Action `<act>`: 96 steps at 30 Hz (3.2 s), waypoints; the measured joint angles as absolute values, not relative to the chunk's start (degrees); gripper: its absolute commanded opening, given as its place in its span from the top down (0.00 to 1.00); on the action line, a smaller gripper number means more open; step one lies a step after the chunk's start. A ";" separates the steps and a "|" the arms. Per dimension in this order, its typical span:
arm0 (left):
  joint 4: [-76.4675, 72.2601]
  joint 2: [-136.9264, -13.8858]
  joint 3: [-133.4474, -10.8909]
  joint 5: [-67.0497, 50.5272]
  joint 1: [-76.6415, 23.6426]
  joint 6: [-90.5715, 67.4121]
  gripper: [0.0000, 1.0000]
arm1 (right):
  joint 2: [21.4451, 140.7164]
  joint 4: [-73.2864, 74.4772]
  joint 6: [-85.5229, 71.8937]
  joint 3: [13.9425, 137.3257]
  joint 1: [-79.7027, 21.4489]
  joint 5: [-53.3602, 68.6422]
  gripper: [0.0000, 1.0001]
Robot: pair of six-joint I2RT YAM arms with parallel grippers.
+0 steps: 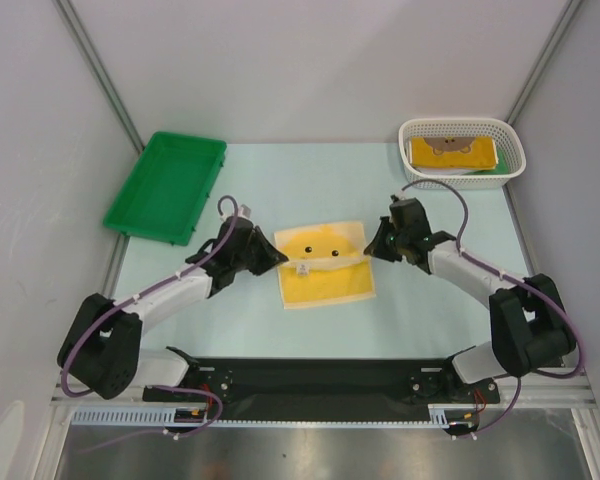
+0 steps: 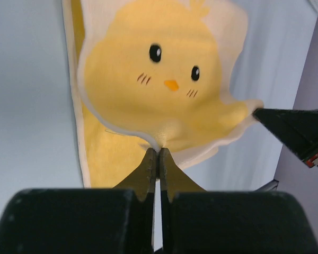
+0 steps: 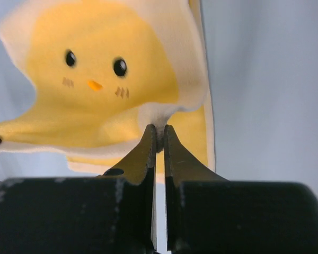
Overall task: Fold and stack the towels
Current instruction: Fold the towel
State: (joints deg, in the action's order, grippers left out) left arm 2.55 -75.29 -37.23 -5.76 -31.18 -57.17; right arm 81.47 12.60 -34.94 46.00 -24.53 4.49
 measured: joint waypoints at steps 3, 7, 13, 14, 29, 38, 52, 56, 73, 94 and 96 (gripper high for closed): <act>2.28 -75.81 -40.75 -6.28 -28.14 -52.82 1.00 | 84.23 10.33 -32.29 50.92 -21.91 6.02 1.00; -0.03 -76.34 -42.83 -7.92 -27.03 -47.16 1.00 | 85.60 5.65 -29.08 53.56 -20.62 8.54 1.00; -8.62 -73.52 -31.11 -11.75 -29.65 -44.58 1.00 | 81.14 -1.21 -28.47 40.34 -23.16 11.46 1.00; -8.73 -73.47 -29.45 -12.25 -30.59 -44.53 1.00 | 80.77 -0.99 -28.51 38.37 -23.51 11.53 1.00; -8.82 -73.06 -22.15 -13.28 -36.21 -45.04 1.00 | 74.02 4.34 -28.64 30.26 -24.32 10.81 1.00; -9.37 -67.02 -19.03 -12.60 -37.06 -46.54 1.00 | 71.85 5.43 -28.93 28.67 -24.43 11.40 1.00; -9.37 -67.99 -16.71 -13.72 -37.87 -47.44 1.00 | 70.48 7.18 -30.41 27.14 -24.95 13.34 1.00; -4.78 -67.05 -21.28 -13.72 -38.09 -46.50 1.00 | 68.55 11.57 -30.22 31.29 -24.88 11.33 1.00; -11.11 -69.28 -15.97 -15.29 -42.61 -49.01 0.58 | 66.65 12.08 -31.27 25.02 -24.99 10.33 0.72; 12.47 -68.49 -26.44 -9.96 -43.29 -46.46 0.54 | 66.54 19.35 -31.94 32.47 -25.78 8.43 0.71; 12.45 -68.62 -25.93 -9.52 -43.40 -46.54 0.54 | 66.54 18.87 -31.94 32.47 -26.04 8.43 0.72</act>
State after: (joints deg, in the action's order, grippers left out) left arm 12.45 -68.62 -25.93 -9.52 -43.40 -46.54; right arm 66.54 18.87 -31.94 32.47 -26.04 8.43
